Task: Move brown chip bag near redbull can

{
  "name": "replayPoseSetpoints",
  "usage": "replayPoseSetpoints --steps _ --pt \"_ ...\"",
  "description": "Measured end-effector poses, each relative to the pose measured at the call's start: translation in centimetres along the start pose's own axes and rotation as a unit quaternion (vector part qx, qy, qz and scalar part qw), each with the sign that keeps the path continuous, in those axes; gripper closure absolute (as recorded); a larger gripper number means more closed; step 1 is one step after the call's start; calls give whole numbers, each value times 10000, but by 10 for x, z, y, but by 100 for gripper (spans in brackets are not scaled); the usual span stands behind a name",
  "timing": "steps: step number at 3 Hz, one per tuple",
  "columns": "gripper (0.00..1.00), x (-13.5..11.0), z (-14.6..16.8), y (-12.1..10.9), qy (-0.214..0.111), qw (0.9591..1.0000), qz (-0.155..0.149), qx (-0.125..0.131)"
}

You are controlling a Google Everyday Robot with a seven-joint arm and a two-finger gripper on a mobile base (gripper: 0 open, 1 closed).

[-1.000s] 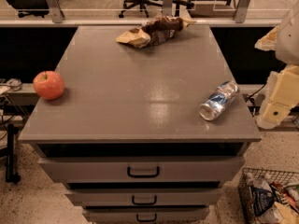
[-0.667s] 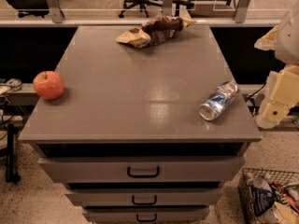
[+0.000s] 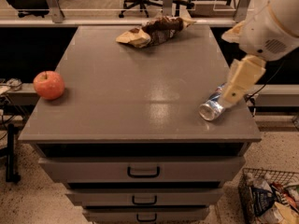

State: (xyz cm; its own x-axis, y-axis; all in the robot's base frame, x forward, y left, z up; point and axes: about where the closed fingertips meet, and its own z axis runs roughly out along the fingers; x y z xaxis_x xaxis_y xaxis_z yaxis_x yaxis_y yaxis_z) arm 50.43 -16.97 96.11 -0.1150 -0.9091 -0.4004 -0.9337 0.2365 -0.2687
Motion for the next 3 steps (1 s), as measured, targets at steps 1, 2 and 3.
replayPoseSetpoints --steps 1,2,3 --pt "0 -44 24 -49 -842 9960 -183 246" --pt "0 -99 32 -97 -1633 9843 -309 599" --pt "0 -100 33 -98 -1662 9838 -309 601"
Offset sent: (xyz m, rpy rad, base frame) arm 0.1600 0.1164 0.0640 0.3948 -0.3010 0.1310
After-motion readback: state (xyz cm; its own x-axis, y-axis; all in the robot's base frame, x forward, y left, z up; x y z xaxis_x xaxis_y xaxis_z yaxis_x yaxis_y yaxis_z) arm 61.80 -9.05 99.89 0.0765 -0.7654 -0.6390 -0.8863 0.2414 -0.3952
